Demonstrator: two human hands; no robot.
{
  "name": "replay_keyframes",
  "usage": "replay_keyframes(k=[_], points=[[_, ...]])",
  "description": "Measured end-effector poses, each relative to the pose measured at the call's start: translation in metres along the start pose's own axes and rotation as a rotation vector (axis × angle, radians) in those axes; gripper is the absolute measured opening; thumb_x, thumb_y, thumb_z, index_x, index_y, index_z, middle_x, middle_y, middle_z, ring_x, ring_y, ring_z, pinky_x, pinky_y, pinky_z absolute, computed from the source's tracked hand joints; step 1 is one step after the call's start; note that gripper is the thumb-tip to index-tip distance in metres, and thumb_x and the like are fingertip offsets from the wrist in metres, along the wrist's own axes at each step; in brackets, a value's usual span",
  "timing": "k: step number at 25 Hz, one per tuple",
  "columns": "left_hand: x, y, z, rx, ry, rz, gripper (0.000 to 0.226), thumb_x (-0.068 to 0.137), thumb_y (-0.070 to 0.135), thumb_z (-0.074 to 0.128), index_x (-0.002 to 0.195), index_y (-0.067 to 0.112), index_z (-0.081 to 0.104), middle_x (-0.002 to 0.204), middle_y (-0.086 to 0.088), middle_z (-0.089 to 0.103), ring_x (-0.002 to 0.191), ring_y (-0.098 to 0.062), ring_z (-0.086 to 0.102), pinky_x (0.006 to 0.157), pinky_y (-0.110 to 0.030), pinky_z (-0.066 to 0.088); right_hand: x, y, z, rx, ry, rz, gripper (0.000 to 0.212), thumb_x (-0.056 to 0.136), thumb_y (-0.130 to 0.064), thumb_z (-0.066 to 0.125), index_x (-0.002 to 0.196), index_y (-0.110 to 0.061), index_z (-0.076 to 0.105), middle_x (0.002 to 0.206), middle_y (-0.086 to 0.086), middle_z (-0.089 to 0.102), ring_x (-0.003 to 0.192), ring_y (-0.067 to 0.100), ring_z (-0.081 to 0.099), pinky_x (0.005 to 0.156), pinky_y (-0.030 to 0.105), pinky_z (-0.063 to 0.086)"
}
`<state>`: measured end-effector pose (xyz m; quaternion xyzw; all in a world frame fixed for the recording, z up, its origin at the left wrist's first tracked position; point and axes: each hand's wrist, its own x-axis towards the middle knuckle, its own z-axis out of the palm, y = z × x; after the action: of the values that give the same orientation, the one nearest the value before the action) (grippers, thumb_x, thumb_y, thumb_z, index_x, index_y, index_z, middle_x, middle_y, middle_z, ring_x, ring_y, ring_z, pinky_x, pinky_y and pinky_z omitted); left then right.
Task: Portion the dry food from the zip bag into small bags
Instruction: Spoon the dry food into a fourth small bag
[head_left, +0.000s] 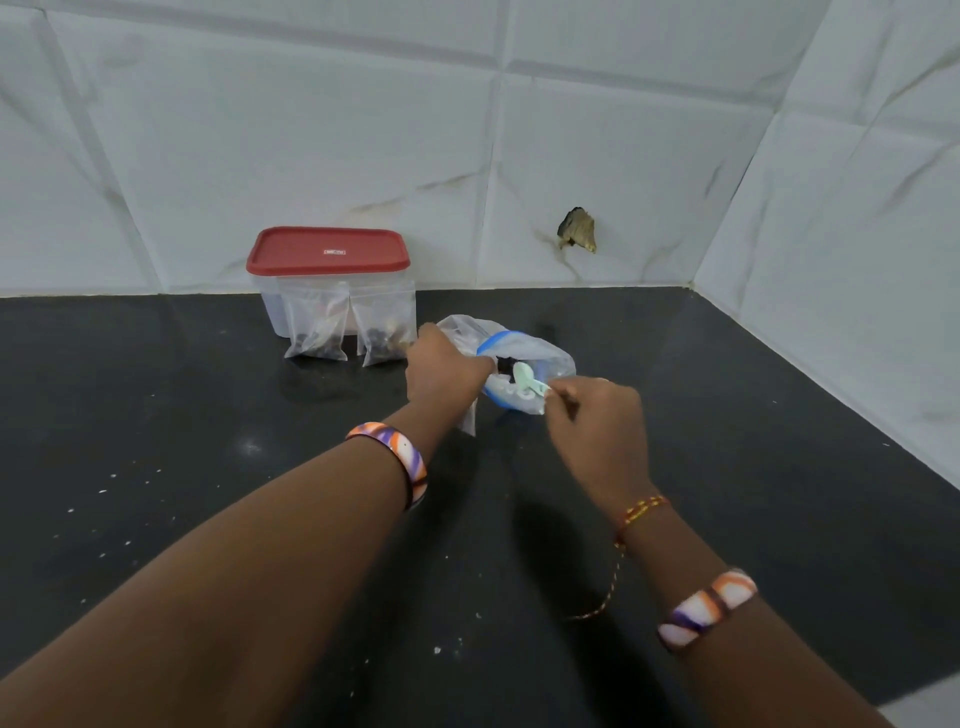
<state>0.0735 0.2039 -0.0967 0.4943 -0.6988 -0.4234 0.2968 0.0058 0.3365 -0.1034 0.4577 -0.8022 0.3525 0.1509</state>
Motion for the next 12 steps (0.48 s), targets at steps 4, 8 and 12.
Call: replay_keyframes(k=[4,8,12], points=[[0.002,0.002,0.005,0.035,0.051,0.017,0.06,0.069,0.021,0.077,0.12,0.004,0.051,0.119,-0.013,0.06,0.109,-0.026,0.059,0.087,-0.035,0.05,0.04,-0.009,0.041,-0.339,-0.196,-0.202,0.024,0.045,-0.017,0.09,0.053,-0.011,0.068,0.048,0.003,0.062,0.042,0.016,0.058,0.041,0.016,0.043],[0.016,0.033,-0.001,0.032,0.13,0.099,0.051,0.068,0.019,0.075,0.113,0.006,0.054,0.11,-0.009,0.061,0.098,-0.021,0.058,0.082,-0.031,0.05,0.068,0.001,0.045,-0.204,-0.262,-0.075,0.025,0.089,-0.019,0.056,0.108,-0.006,0.066,0.104,0.011,0.068,0.098,0.026,0.063,0.083,0.031,0.049],[0.033,0.092,0.022,0.141,0.007,0.352,0.047,0.067,0.018,0.074,0.11,0.01,0.055,0.098,0.001,0.053,0.088,-0.017,0.053,0.072,-0.025,0.042,0.09,0.031,0.038,0.257,-0.255,0.438,0.019,0.082,-0.003,0.052,0.065,-0.003,0.06,0.062,0.007,0.053,0.059,0.017,0.051,0.059,0.025,0.042]])
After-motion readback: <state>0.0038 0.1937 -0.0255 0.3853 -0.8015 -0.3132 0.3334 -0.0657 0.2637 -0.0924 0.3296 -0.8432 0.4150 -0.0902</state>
